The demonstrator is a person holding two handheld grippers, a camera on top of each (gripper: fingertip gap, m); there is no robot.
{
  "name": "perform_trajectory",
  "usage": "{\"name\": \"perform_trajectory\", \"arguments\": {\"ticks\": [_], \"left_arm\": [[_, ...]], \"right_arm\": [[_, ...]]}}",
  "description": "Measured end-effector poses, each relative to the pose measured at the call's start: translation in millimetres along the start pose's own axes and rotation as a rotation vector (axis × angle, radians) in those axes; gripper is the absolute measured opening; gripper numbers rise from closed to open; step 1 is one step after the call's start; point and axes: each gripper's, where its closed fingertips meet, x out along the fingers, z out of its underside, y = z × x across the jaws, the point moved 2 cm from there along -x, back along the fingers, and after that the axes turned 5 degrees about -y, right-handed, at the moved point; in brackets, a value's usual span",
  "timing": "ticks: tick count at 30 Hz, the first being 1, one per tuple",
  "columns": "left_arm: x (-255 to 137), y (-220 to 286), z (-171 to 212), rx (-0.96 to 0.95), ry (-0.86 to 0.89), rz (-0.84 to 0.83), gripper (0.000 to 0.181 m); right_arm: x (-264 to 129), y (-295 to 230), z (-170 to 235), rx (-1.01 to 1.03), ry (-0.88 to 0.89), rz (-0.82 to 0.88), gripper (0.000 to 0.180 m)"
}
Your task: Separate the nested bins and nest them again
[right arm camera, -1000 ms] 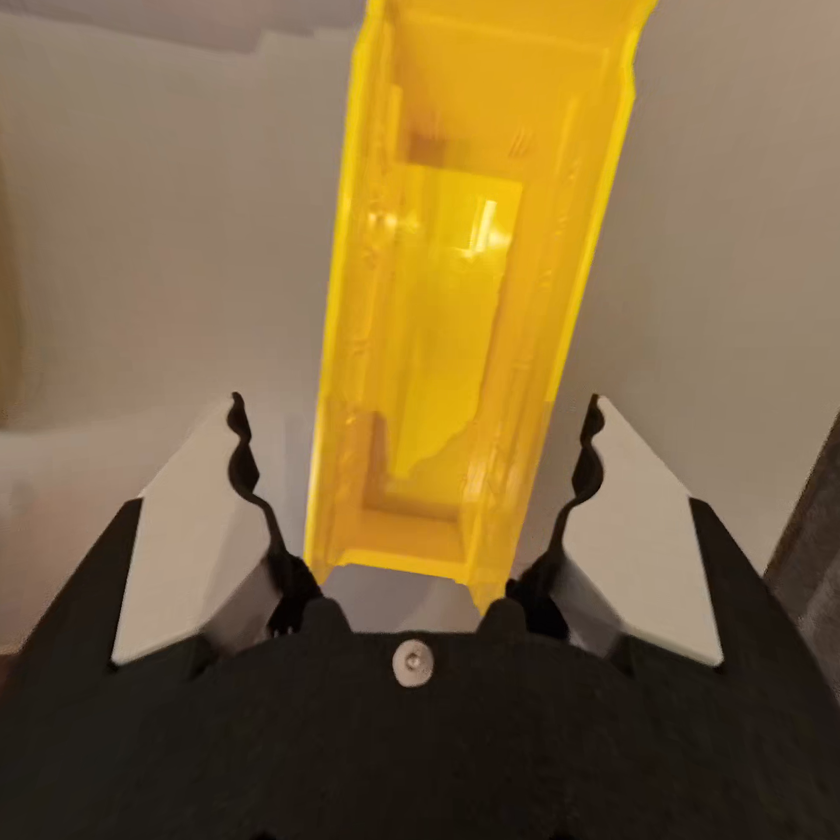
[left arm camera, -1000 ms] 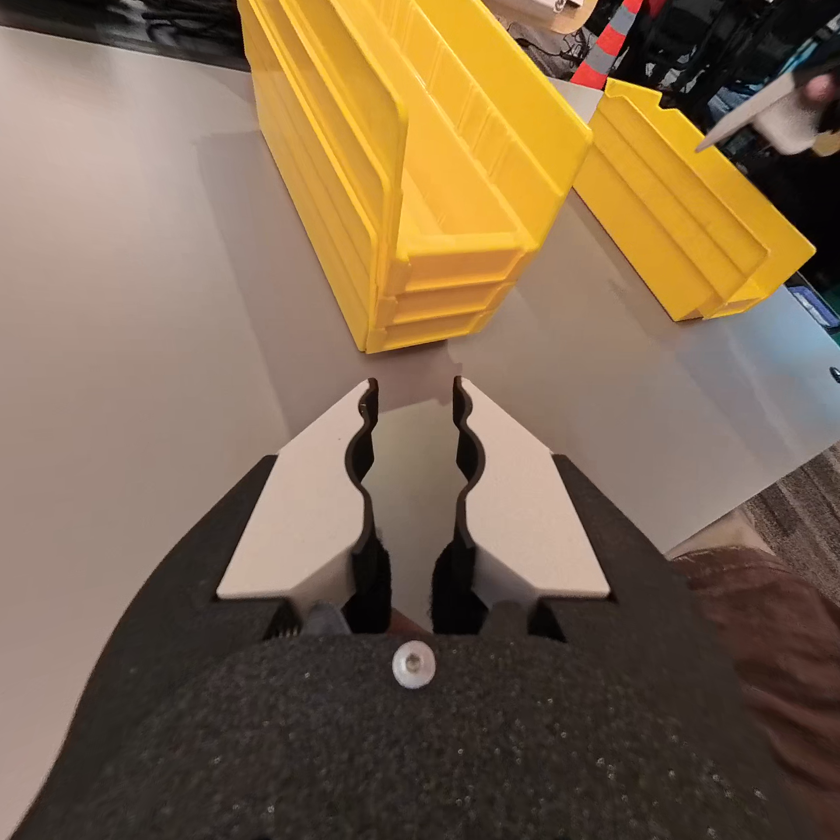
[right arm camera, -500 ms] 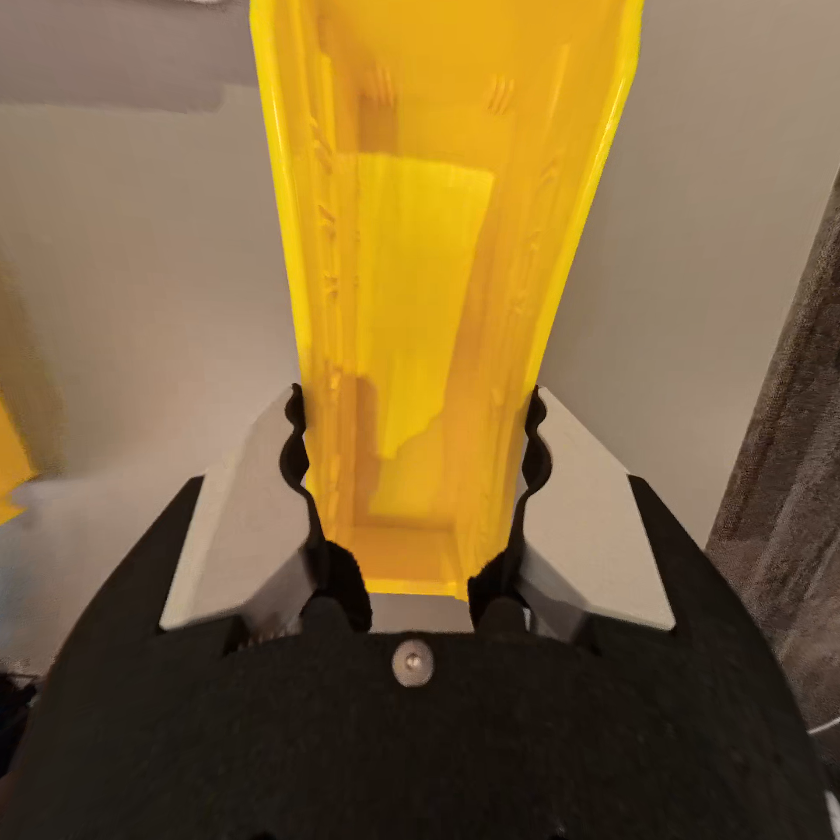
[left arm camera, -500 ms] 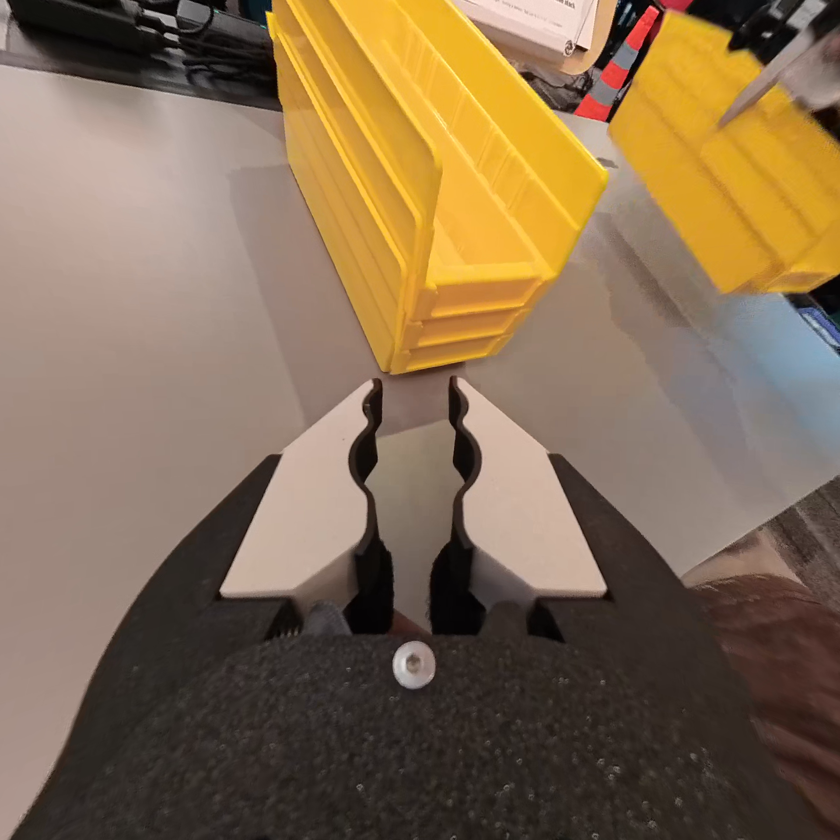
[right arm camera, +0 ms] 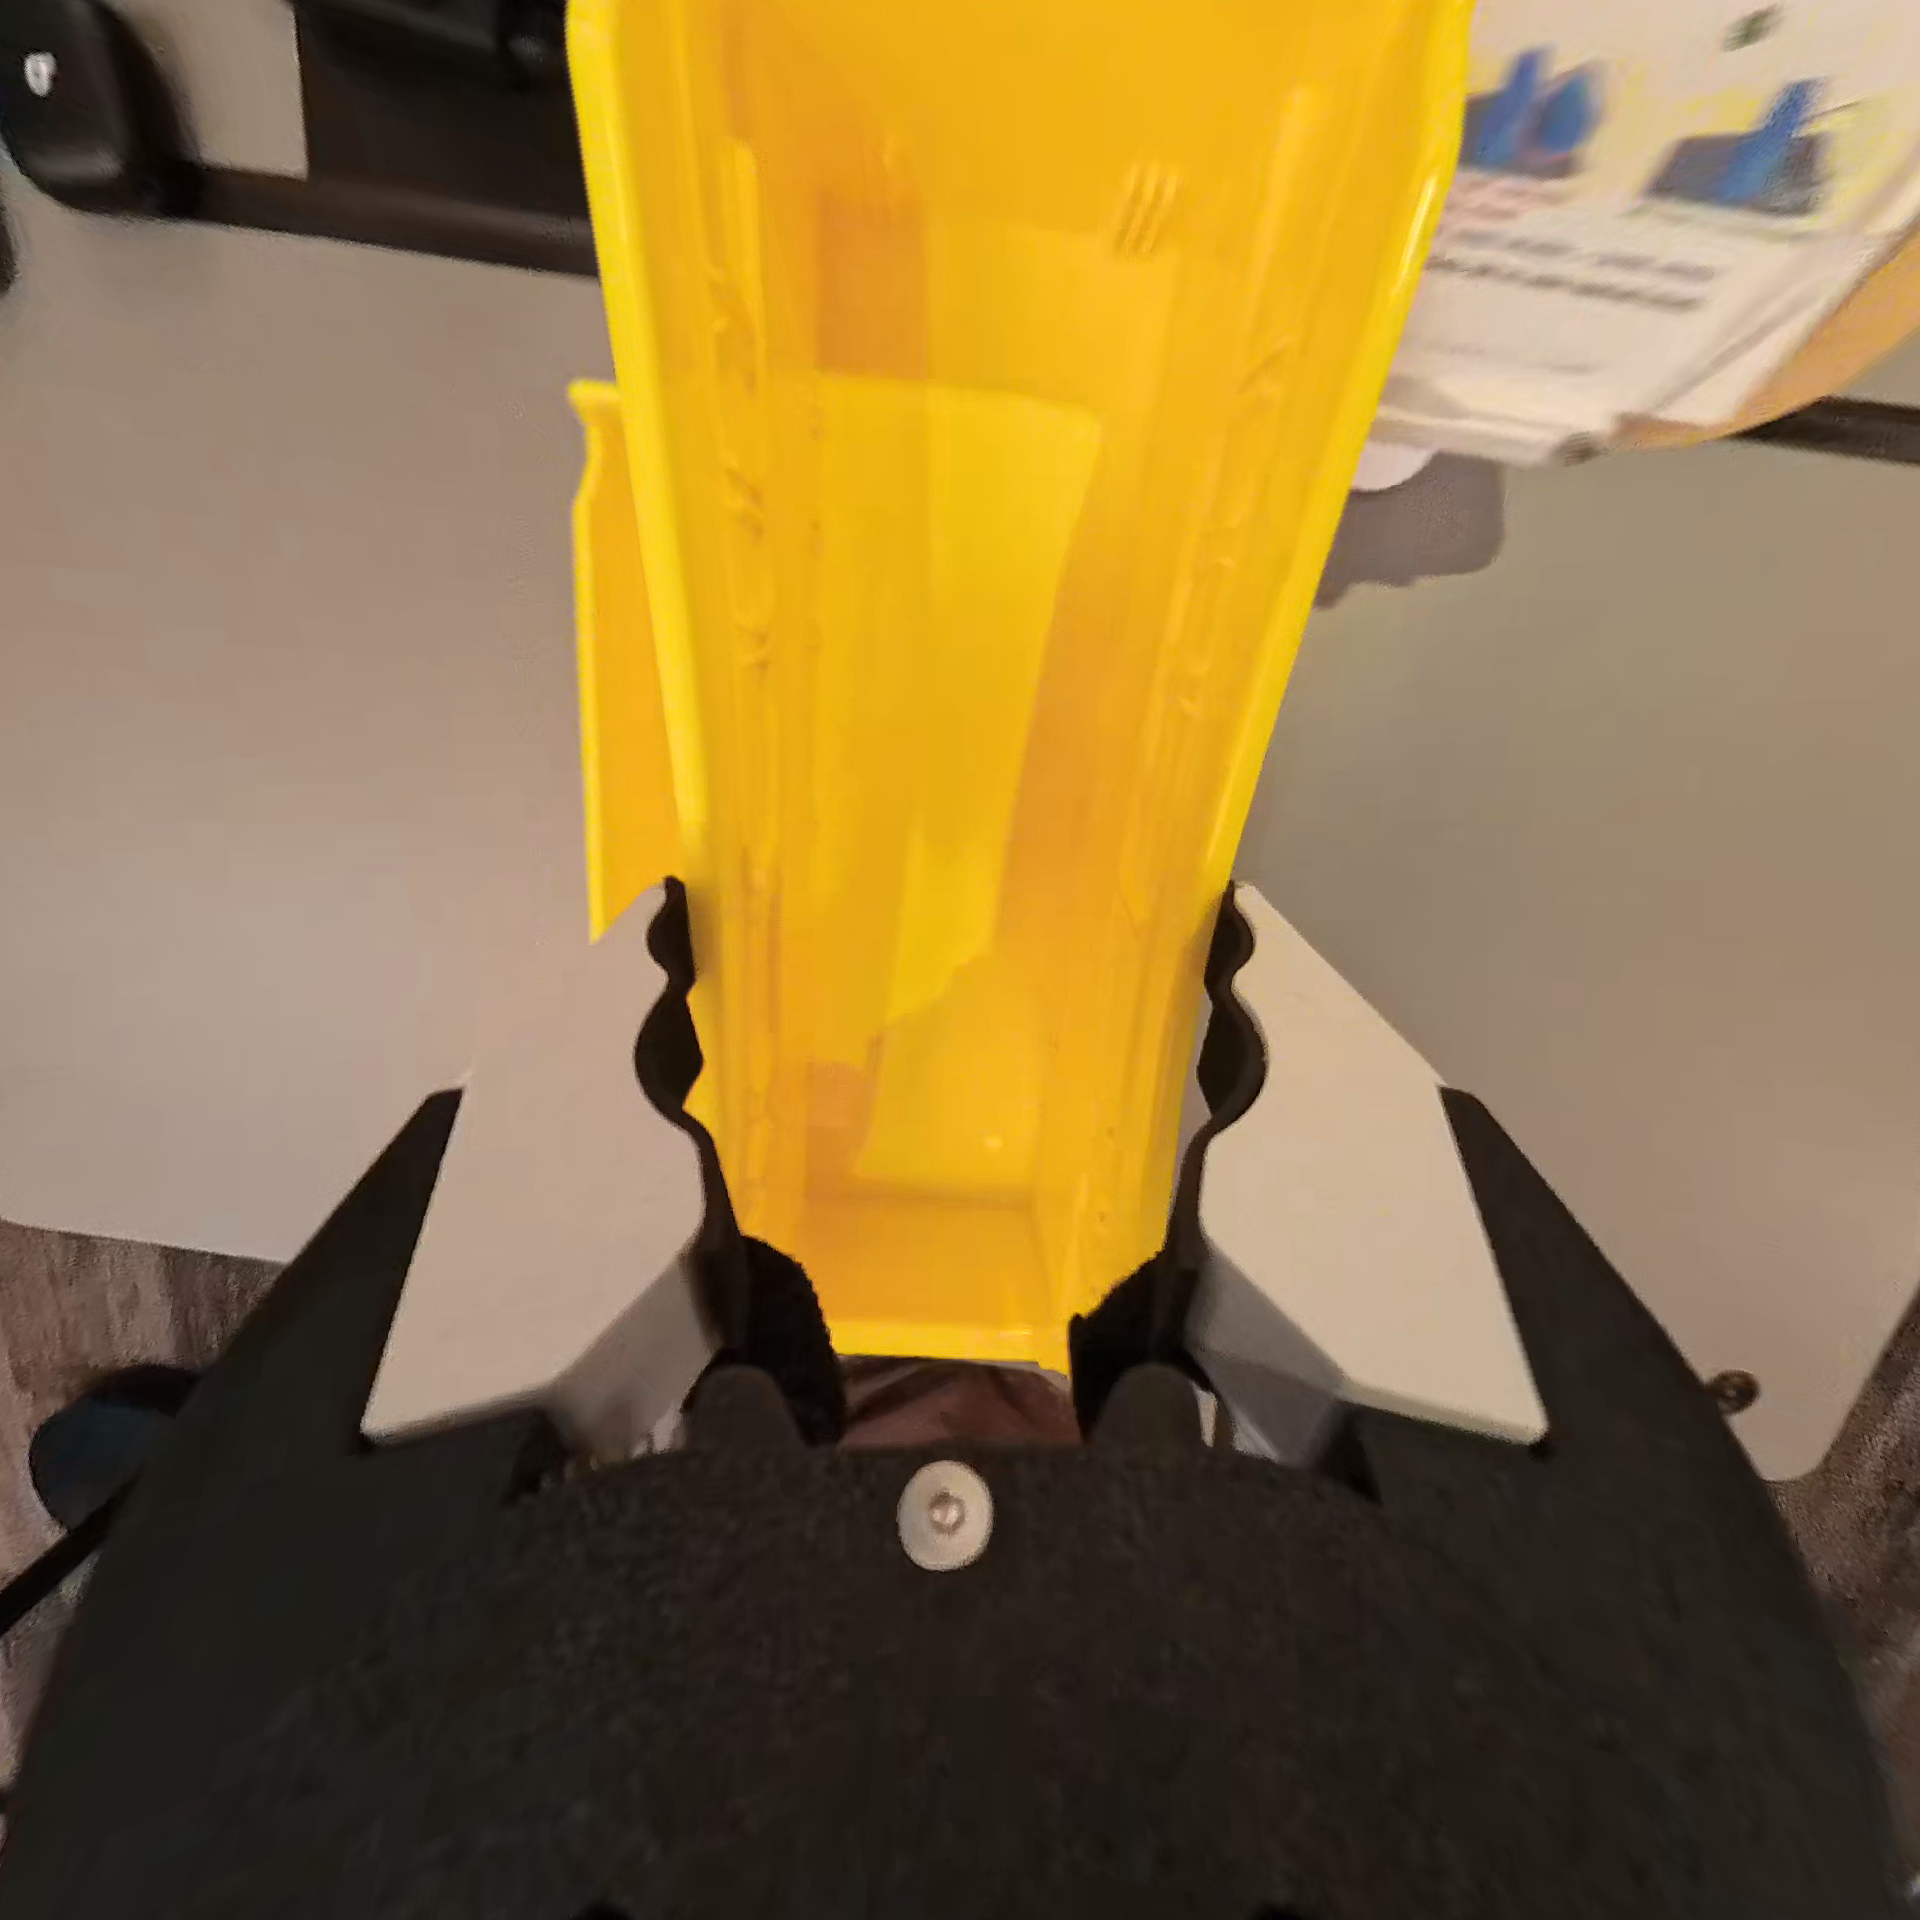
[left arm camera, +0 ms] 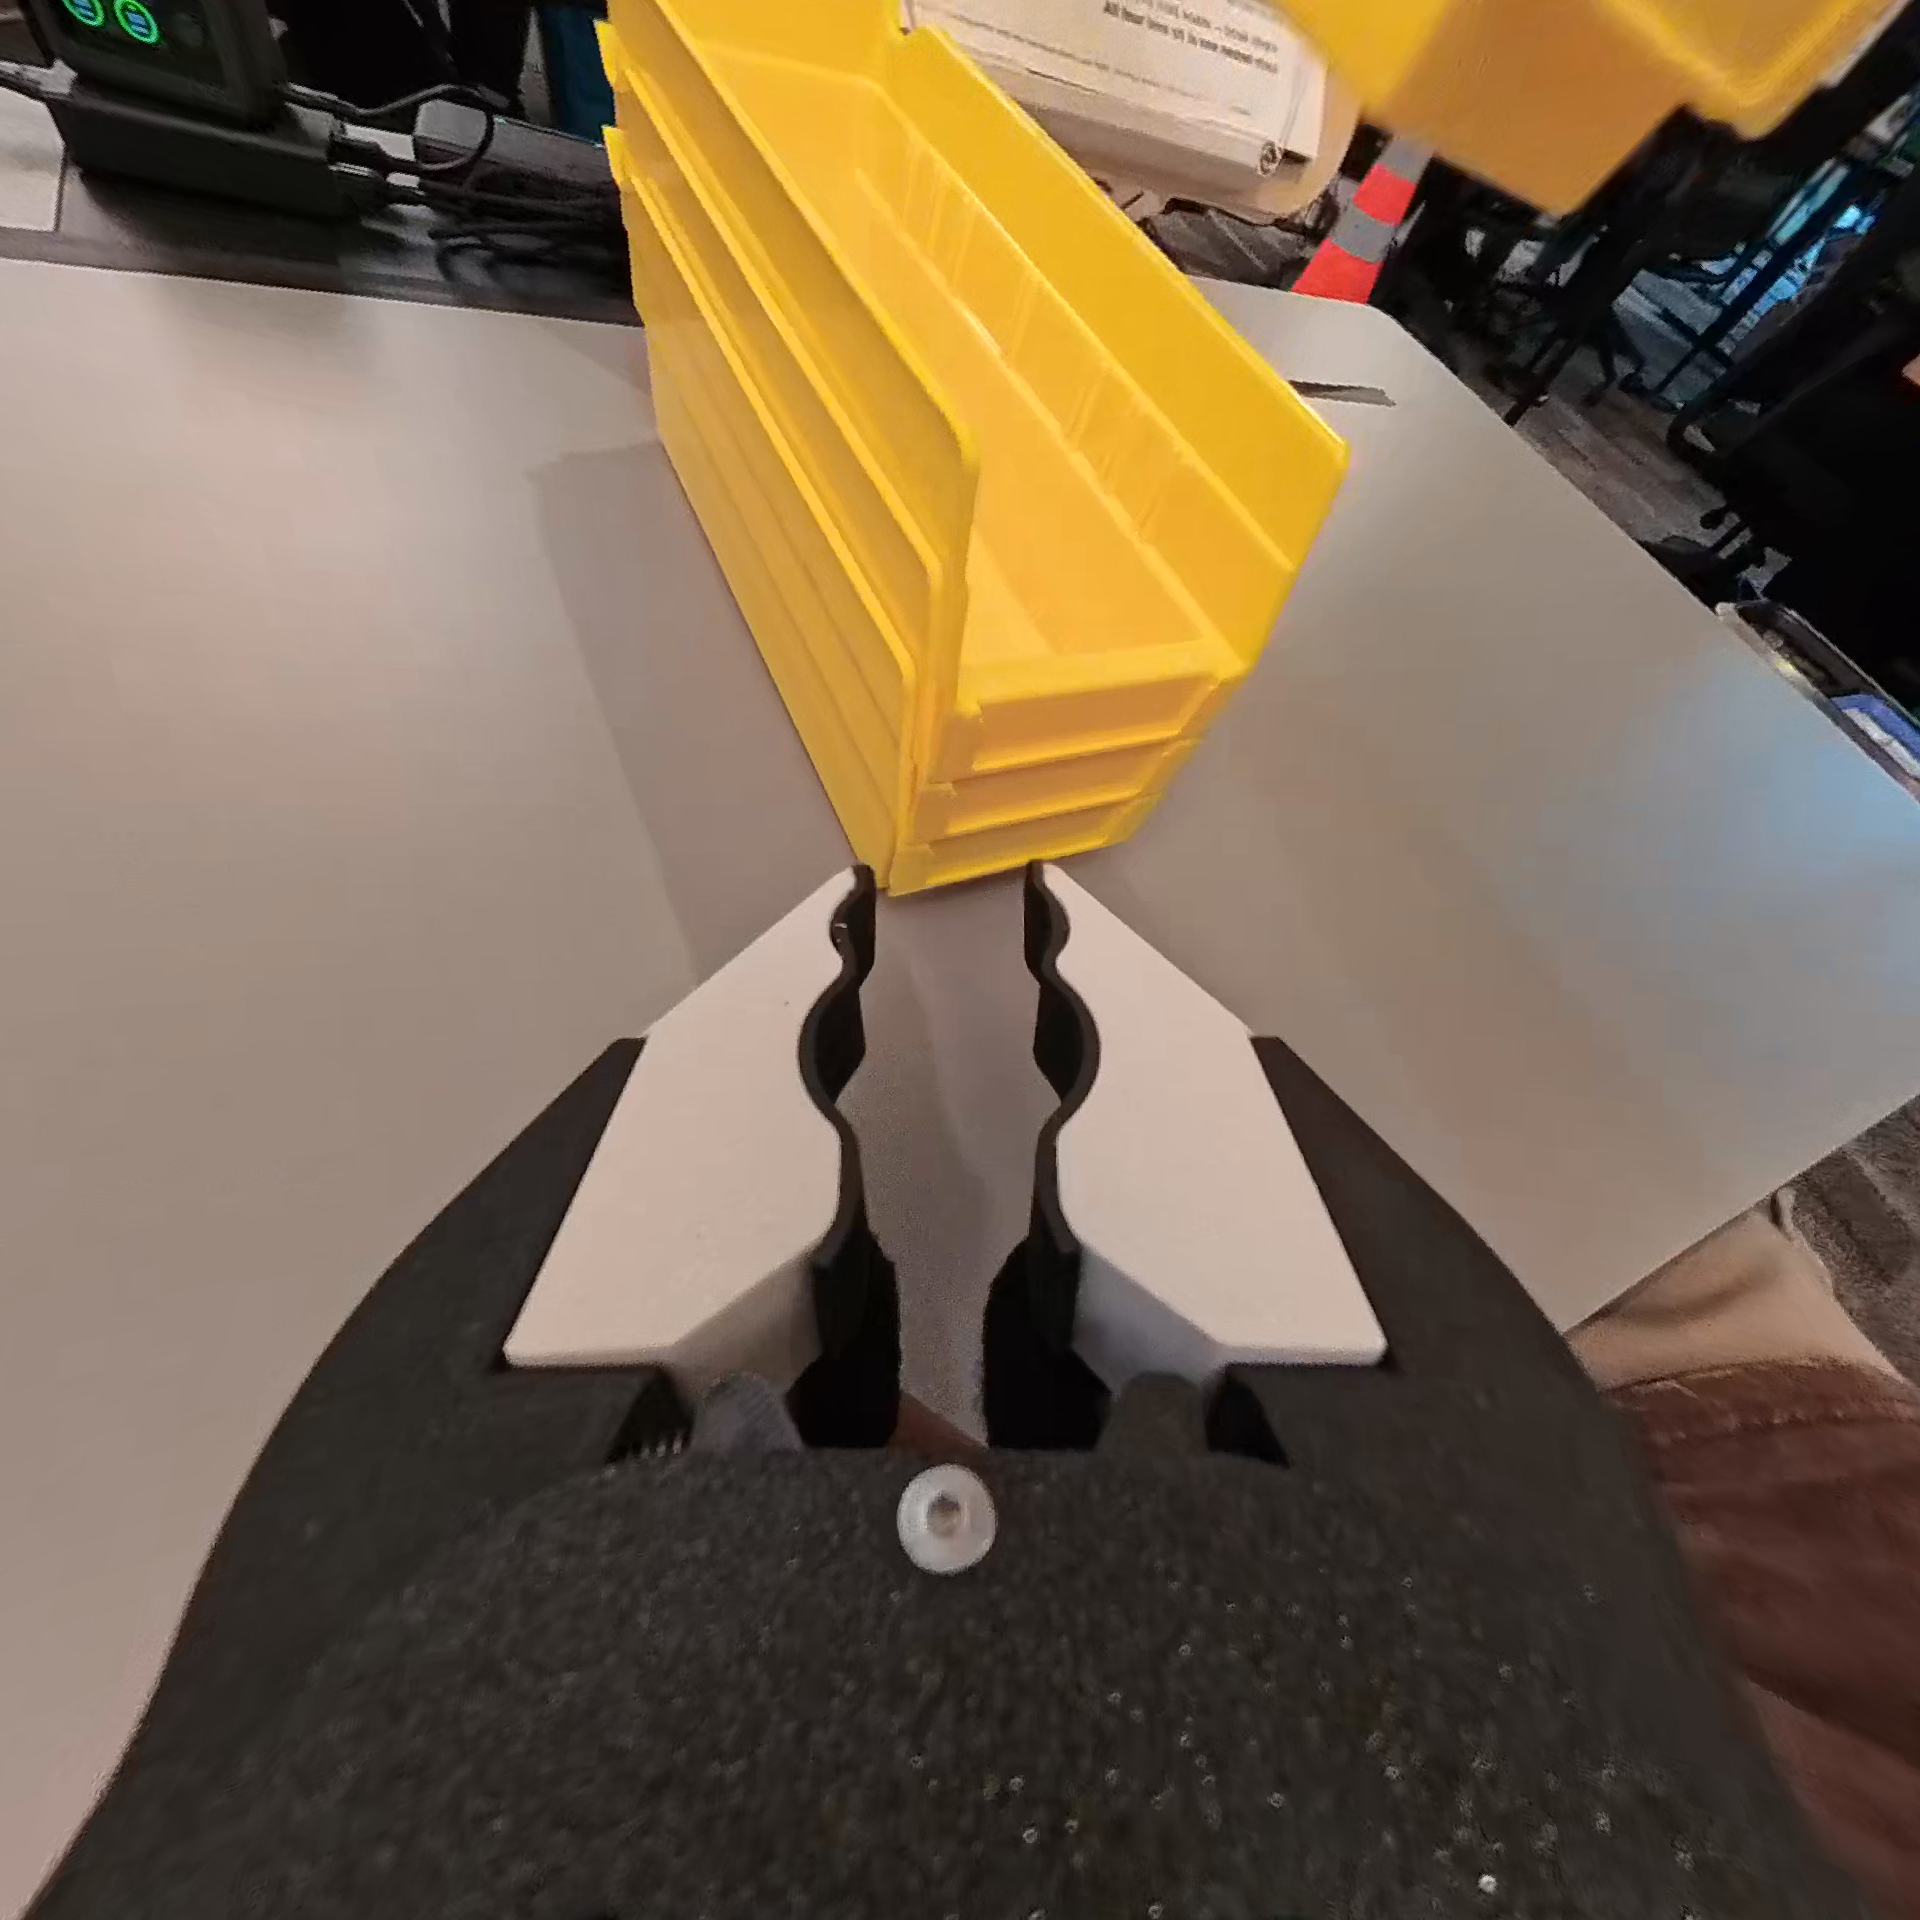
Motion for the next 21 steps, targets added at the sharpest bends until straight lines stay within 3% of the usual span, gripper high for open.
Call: {"name": "perform_trajectory", "arguments": {"ticks": [8, 21], "left_arm": [[-11.5, -8.0, 1.0, -0.009, 0.016, -0.016, 0.026], [-9.4, 0.0, 0.3, -0.003, 0.012, -0.001, 0.026]], "right_arm": [[60.1, -63.1, 9.7, -0.035, -0.076, 0.01, 0.1], [67.8, -80.4, 17.5, -0.036, -0.075, 0.039, 0.102]]}}
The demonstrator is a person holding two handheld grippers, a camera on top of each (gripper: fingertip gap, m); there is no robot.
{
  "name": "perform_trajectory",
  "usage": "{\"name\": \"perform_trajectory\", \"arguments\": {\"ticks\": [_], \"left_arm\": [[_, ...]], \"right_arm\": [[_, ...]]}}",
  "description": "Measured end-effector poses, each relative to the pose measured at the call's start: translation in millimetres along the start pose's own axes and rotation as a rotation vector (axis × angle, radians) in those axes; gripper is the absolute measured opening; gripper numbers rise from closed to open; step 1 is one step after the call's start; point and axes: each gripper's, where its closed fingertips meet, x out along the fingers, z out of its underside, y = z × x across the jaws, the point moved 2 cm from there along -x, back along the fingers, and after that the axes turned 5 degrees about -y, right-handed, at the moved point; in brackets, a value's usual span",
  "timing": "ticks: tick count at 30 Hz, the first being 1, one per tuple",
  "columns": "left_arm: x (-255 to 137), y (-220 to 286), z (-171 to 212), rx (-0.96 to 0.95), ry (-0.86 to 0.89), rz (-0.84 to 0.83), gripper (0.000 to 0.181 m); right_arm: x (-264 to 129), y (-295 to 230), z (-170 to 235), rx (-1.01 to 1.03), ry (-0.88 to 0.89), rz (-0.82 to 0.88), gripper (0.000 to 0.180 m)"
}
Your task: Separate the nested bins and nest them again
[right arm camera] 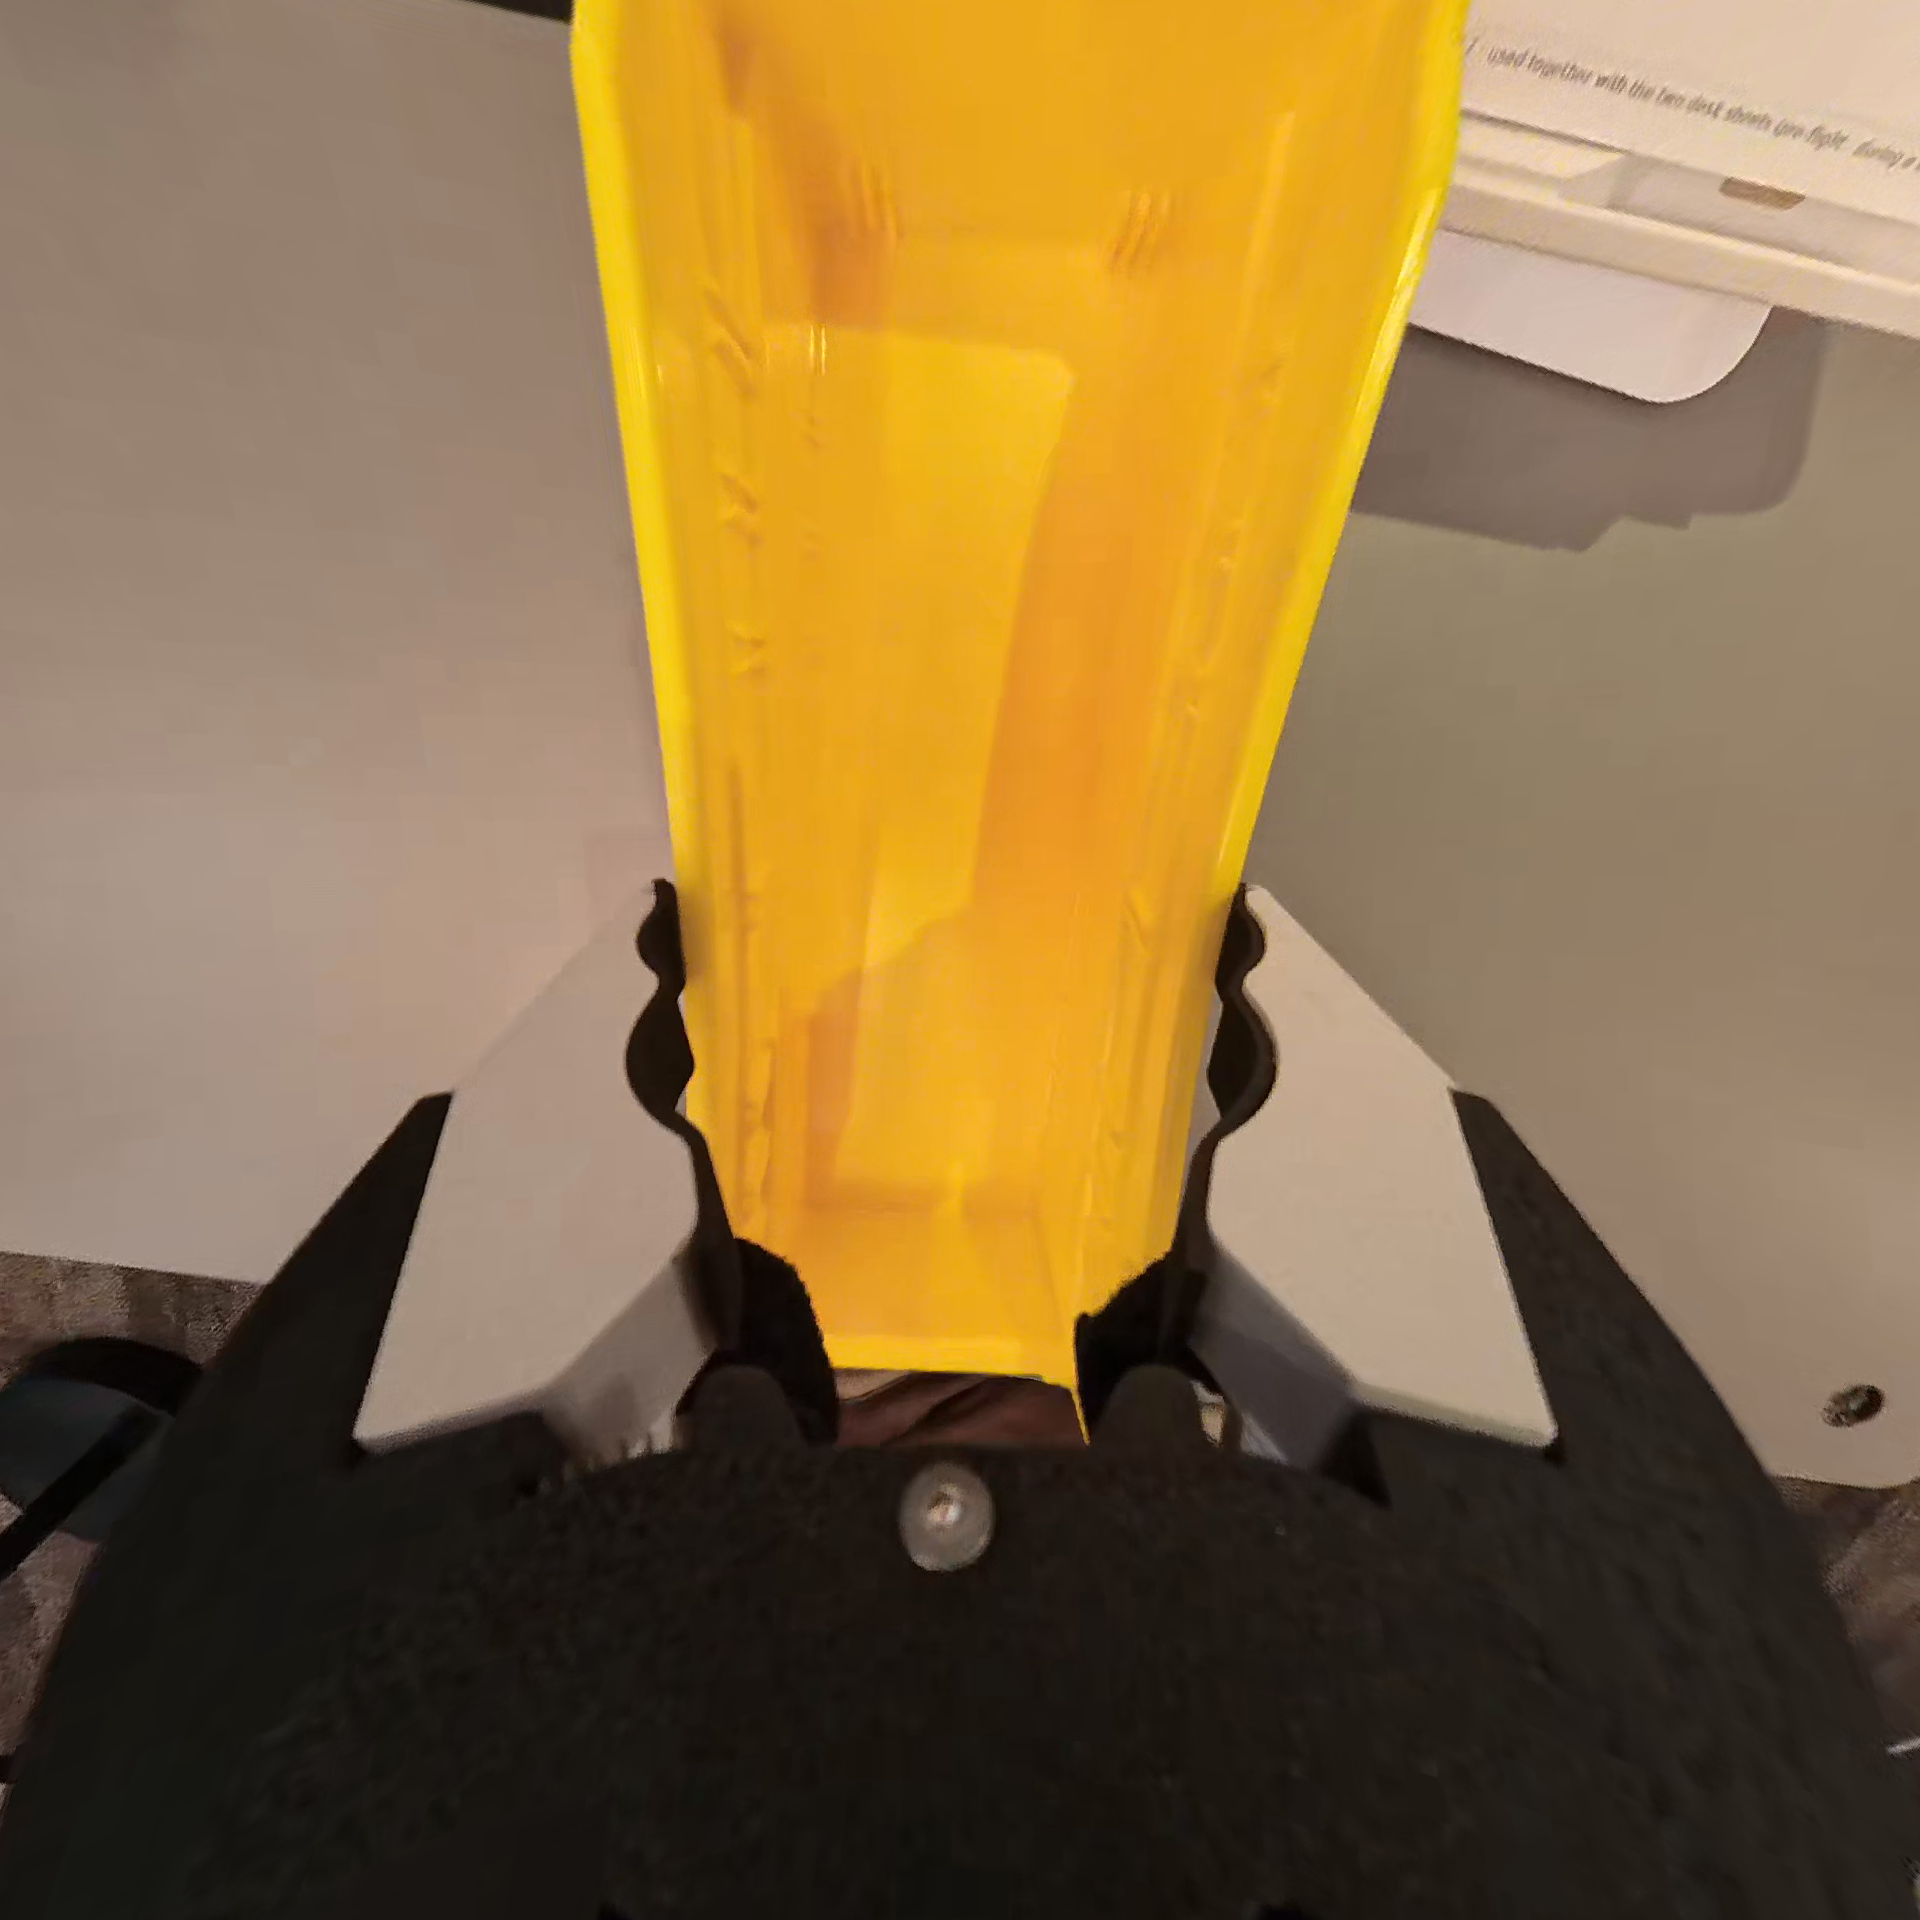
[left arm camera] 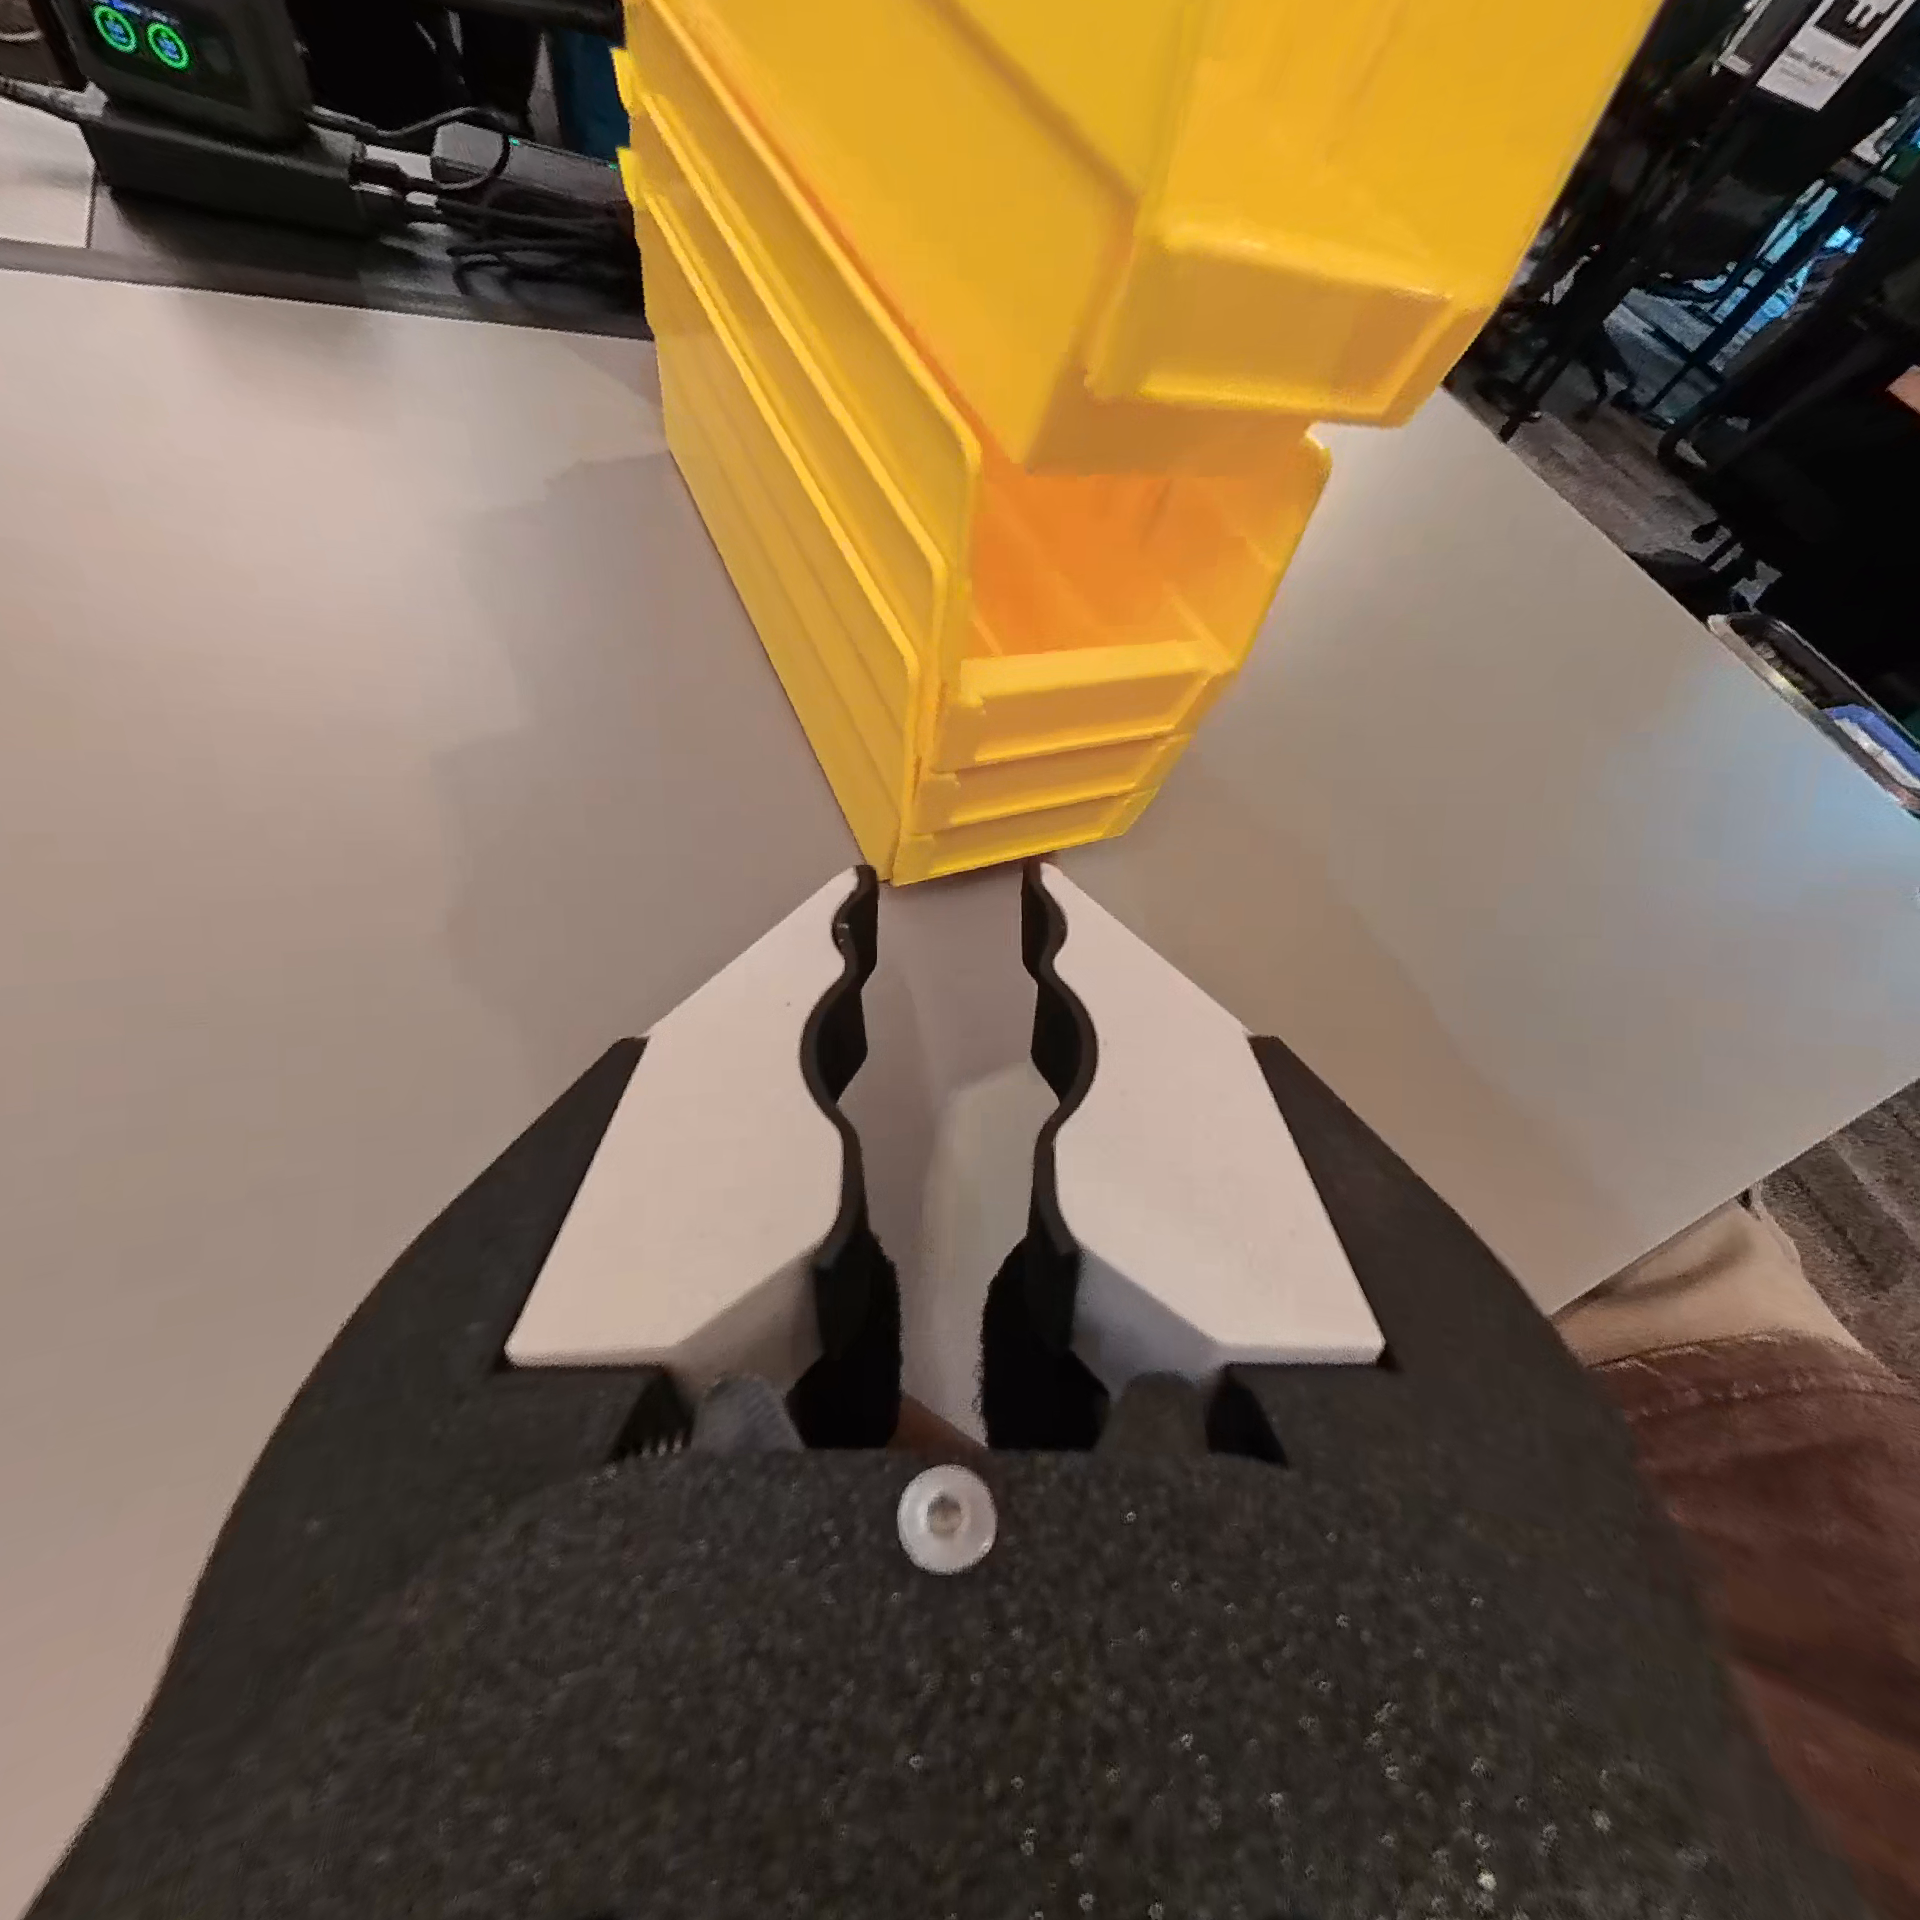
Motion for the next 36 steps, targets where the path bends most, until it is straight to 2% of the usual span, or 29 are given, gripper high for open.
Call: {"name": "perform_trajectory", "arguments": {"ticks": [16, 26, 31, 33, 36], "left_arm": [[1.4, -0.7, 3.6, -0.023, -0.019, 0.022, 0.026], [2.6, -1.6, 5.3, -0.019, -0.025, 0.018, 0.026], [4.2, 0.2, 7.0, -0.023, -0.034, 0.03, 0.026], [5.0, 2.6, 7.7, -0.017, -0.037, 0.036, 0.026], [4.7, 4.3, 9.0, 0.002, -0.044, 0.036, 0.026]], "right_arm": [[39.4, 2.1, -4.9, 0.004, -0.01, 0.013, 0.105], [68.1, -1.8, -0.7, -0.017, -0.083, 0.039, 0.108], [70.7, 4.8, 0.0, -0.019, -0.06, 0.016, 0.105], [70.8, 11.7, 3.2, -0.001, -0.066, 0.025, 0.107], [72.3, 15.4, 4.4, 0.01, -0.069, 0.02, 0.119]]}}
